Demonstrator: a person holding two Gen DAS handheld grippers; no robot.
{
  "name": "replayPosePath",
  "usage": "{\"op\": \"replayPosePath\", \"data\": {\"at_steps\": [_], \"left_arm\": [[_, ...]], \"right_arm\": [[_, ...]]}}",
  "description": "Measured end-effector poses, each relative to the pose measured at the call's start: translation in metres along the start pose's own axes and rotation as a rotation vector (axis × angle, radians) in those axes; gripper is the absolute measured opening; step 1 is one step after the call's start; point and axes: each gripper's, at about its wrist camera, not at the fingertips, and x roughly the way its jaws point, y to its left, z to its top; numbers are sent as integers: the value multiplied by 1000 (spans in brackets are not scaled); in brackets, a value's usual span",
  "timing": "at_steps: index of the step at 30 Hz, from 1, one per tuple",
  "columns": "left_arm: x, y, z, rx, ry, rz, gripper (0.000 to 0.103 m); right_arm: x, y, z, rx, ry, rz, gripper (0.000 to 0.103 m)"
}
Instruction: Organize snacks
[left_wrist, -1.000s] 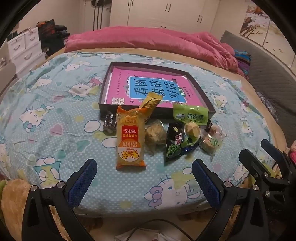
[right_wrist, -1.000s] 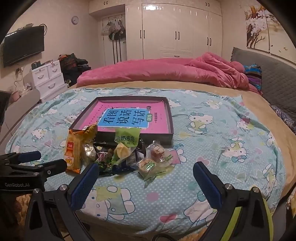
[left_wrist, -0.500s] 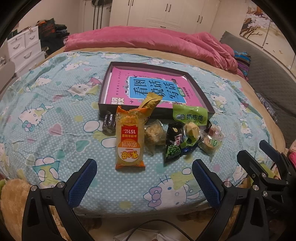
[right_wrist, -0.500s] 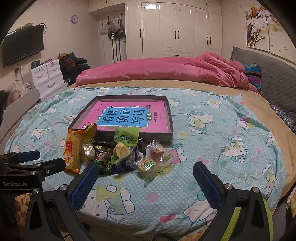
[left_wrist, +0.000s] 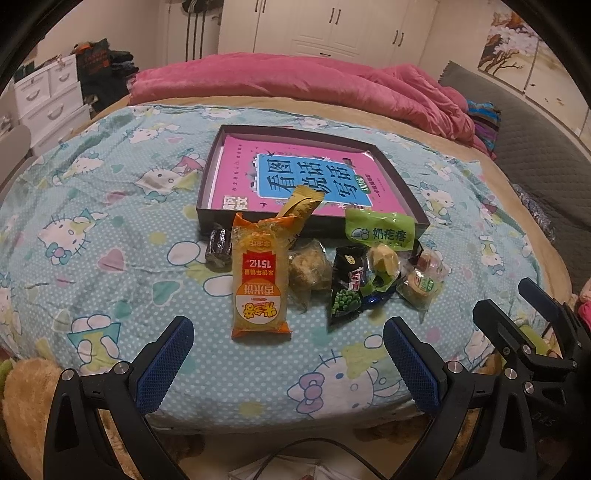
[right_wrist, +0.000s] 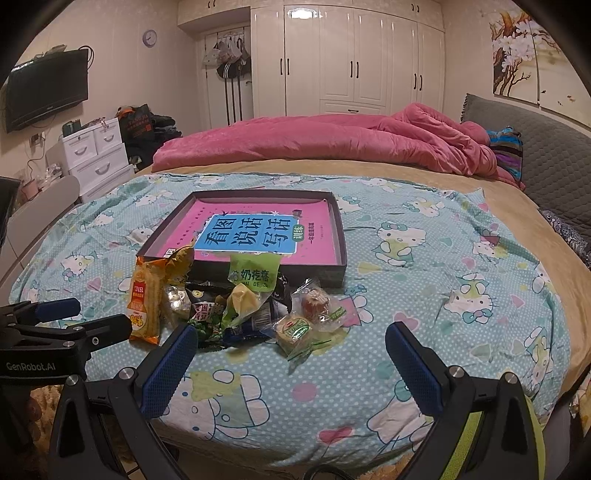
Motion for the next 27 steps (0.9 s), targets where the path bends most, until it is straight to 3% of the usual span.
{"op": "replayPosePath", "data": {"at_steps": [27], "left_arm": [[3,3,1,-2,-3,21,102]], "right_arm": [[6,0,-4,2,17,3,103]]}}
